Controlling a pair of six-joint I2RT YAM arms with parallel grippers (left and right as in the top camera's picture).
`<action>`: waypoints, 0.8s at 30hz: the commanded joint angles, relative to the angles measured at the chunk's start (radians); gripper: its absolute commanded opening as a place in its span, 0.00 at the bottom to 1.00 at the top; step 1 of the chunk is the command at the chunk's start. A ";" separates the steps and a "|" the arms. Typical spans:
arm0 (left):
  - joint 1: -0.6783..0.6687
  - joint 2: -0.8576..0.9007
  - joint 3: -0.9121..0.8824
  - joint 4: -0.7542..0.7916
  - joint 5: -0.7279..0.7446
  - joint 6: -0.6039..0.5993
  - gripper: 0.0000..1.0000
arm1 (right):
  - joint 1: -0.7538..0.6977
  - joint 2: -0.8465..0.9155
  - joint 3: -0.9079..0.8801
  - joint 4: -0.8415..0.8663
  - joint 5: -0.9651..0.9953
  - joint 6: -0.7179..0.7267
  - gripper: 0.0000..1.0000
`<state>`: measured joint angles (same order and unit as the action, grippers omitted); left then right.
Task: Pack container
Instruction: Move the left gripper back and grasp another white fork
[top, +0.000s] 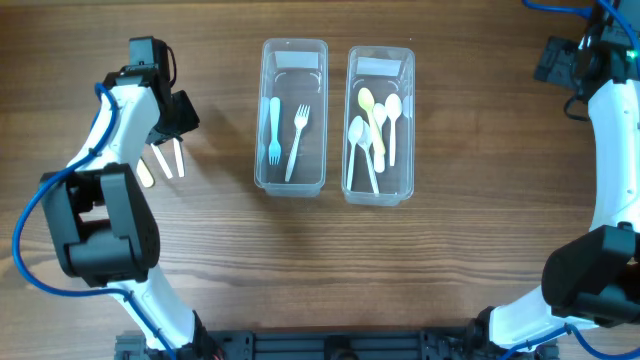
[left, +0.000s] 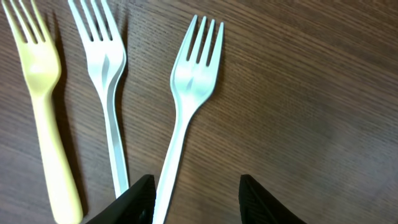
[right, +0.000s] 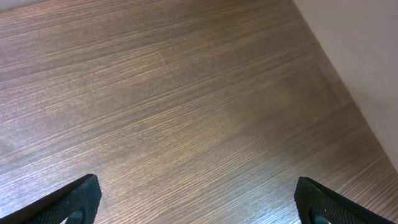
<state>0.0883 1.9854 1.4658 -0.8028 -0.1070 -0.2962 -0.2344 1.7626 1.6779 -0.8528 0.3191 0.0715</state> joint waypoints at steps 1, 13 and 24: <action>0.015 0.034 -0.010 0.020 0.011 0.042 0.45 | 0.005 0.008 0.008 0.000 0.017 0.007 1.00; 0.055 0.076 -0.010 0.064 0.099 0.275 0.54 | 0.005 0.008 0.008 0.000 0.017 0.007 1.00; 0.056 0.141 -0.010 0.091 0.118 0.289 0.53 | 0.005 0.008 0.008 0.000 0.017 0.007 1.00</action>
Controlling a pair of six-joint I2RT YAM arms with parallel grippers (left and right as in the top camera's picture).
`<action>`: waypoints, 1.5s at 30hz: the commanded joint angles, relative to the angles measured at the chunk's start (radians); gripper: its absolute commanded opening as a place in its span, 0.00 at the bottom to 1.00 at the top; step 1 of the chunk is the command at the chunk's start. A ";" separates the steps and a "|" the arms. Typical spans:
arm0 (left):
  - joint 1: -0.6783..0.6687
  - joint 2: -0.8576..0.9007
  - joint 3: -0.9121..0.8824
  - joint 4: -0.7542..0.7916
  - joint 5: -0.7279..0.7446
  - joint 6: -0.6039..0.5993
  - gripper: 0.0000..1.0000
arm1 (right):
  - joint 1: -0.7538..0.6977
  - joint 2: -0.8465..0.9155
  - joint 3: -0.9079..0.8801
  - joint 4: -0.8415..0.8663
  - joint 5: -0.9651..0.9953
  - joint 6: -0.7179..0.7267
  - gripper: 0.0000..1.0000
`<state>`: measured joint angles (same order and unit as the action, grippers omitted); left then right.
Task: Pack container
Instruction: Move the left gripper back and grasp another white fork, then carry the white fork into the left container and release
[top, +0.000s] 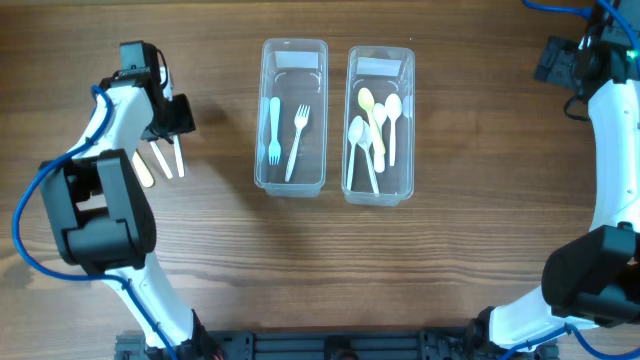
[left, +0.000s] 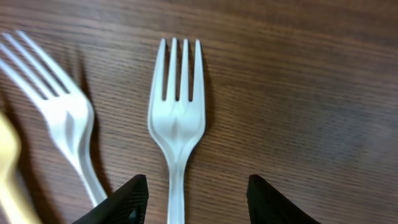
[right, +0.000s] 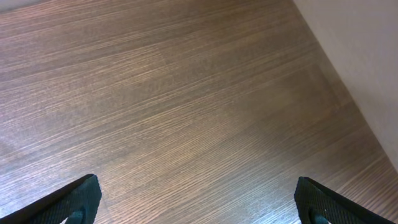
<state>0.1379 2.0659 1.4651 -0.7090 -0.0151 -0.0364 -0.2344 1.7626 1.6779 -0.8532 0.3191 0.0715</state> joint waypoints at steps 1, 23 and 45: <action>0.006 0.069 -0.010 -0.005 0.026 0.029 0.52 | 0.005 0.008 0.008 0.000 0.017 0.007 1.00; 0.006 0.080 -0.003 -0.035 0.026 -0.009 0.04 | 0.005 0.008 0.008 0.000 0.017 0.007 1.00; -0.175 -0.309 0.087 -0.122 0.116 -0.187 0.04 | 0.005 0.008 0.008 0.000 0.017 0.008 1.00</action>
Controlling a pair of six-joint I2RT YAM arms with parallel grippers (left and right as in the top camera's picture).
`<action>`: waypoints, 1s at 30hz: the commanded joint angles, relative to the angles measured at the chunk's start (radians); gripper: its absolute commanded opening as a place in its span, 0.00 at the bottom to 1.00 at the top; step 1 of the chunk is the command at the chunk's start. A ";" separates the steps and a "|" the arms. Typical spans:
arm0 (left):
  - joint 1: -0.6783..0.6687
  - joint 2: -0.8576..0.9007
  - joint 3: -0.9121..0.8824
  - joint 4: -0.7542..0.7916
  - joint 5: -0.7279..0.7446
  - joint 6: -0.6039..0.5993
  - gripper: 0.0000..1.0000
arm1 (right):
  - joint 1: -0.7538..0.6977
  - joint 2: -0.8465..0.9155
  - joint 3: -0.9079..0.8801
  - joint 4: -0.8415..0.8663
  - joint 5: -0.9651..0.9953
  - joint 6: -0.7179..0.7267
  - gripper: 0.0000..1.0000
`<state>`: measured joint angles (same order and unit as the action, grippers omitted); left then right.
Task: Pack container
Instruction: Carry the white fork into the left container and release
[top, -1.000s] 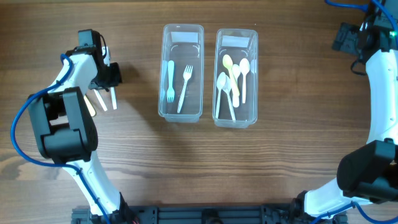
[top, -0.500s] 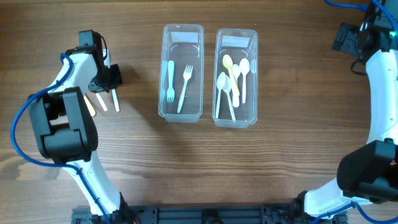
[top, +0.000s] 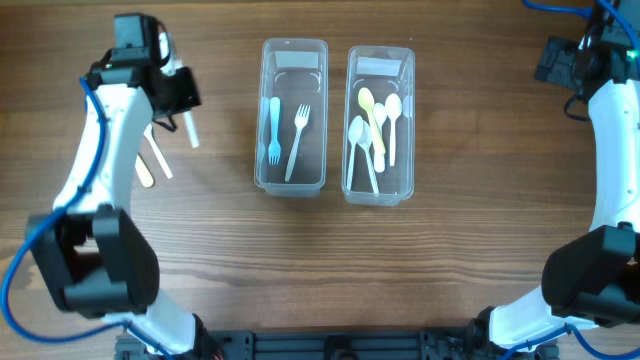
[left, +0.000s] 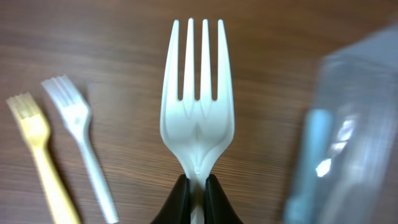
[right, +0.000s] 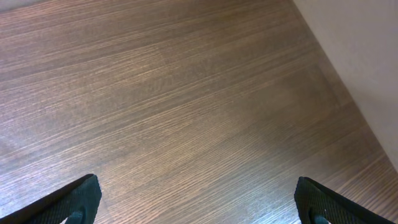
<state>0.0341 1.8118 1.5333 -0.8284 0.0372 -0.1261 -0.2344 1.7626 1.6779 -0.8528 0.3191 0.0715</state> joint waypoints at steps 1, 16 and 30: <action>-0.095 -0.063 0.019 -0.002 0.064 -0.135 0.04 | 0.005 0.008 0.008 0.000 0.017 0.007 1.00; -0.407 -0.063 0.019 0.048 0.071 -0.178 0.06 | 0.005 0.008 0.008 0.000 0.017 0.007 1.00; -0.442 0.016 0.017 0.050 0.022 -0.178 0.28 | 0.005 0.008 0.008 0.000 0.017 0.007 1.00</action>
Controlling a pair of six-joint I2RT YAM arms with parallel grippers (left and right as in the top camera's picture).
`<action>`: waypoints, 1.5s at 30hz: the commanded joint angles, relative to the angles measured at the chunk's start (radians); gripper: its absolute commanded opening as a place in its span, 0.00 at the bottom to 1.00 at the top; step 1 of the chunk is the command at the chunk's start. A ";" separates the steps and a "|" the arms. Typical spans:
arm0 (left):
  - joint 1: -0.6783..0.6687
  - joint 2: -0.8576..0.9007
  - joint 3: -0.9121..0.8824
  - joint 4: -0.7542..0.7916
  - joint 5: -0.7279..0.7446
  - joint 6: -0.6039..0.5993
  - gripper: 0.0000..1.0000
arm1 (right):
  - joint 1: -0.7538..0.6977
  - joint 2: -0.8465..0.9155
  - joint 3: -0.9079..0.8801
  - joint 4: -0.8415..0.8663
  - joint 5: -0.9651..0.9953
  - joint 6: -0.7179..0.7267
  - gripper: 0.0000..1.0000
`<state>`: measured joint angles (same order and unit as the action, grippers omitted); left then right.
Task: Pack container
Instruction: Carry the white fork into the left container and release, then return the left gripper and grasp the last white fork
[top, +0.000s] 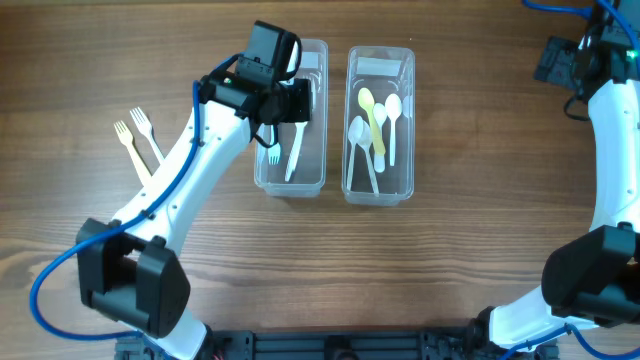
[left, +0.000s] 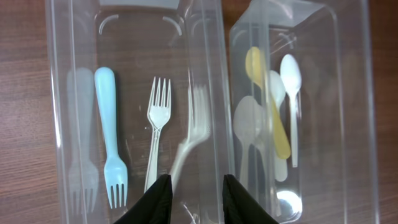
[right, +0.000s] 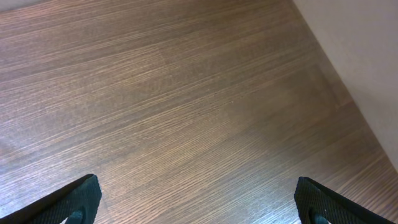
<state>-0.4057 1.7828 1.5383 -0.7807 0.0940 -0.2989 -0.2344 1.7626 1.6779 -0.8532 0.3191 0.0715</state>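
My left gripper (left: 197, 200) hangs open over the left clear container (left: 56, 124), also seen from overhead as the left gripper (top: 283, 108). Below it a white fork (left: 189, 140), blurred, lies loose along the container's right side, beside another white fork (left: 158, 127) and a blue fork (left: 109, 155). The right container (left: 354, 124) holds a yellow spoon (left: 267, 109) and several white spoons. A yellow fork (top: 128, 143) and a white fork (top: 147, 135) lie on the table at the left. My right gripper (right: 196, 205) is wide open over bare wood.
The two containers (top: 293, 118) stand side by side at the table's middle back. The right arm (top: 610, 120) stays along the far right edge. A pale wall or floor strip (right: 367, 68) borders the table at the right.
My left gripper was shut on a white fork left of the containers. It now stands open over the left container, with that fork loose inside. The right arm has not moved.
My left gripper stood open around a white fork's handle, beside two other forks on the table at the left. Then it was shut on that fork, lifted off the table. Now the fork is in the left container and two forks stay on the table.
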 joint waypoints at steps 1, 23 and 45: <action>-0.002 0.053 0.012 0.003 -0.047 -0.005 0.29 | 0.005 0.008 0.008 0.000 0.017 0.007 1.00; 0.231 -0.056 0.057 -0.132 -0.313 -0.142 0.41 | 0.005 0.008 0.008 0.000 0.017 0.007 1.00; 0.618 0.253 0.032 -0.120 -0.307 -0.206 0.45 | 0.005 0.008 0.008 0.000 0.017 0.007 1.00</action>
<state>0.2005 1.9484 1.5810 -0.9199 -0.2058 -0.4858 -0.2344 1.7626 1.6779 -0.8528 0.3191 0.0715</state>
